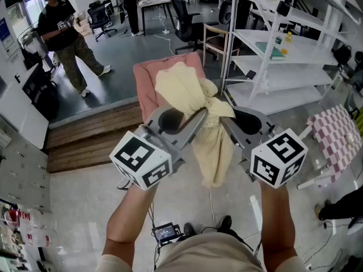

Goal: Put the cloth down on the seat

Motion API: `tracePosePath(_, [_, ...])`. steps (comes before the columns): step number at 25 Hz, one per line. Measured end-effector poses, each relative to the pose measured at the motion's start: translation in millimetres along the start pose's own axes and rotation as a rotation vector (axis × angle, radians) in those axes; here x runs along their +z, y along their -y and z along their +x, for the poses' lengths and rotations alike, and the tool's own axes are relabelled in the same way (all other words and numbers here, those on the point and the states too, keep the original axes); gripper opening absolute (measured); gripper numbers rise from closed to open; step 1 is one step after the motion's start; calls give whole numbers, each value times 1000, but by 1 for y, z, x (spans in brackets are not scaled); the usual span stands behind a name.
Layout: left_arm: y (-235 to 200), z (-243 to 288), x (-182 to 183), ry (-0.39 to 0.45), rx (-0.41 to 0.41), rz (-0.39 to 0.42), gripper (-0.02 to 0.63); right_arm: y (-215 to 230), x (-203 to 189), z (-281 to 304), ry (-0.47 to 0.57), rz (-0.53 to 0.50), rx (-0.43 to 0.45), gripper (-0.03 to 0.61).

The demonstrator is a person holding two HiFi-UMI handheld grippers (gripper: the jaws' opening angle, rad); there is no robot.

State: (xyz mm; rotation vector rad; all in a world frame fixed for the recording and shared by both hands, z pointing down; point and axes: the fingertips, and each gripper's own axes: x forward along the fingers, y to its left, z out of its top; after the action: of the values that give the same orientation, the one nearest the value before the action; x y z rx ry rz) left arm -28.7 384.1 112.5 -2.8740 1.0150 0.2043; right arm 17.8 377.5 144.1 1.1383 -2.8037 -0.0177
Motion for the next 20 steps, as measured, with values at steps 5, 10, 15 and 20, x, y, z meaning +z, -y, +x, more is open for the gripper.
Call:
tracePosePath(5, [-8, -1, -6, -2, -4, 0, 103, 0, -7, 9, -8, 3, -6, 32])
tracePosePath(10, [-25, -17, -9, -1, -8, -3, 103, -14, -11, 27, -10, 5, -15, 32])
tracePosePath(15, [-44, -19, -25, 15, -11, -3, 103, -13, -21, 46, 4, 6, -14, 32])
tracePosePath(20, [-64, -9, -46, -14, 15, 13, 103, 1, -40, 68, 3, 16, -2, 32])
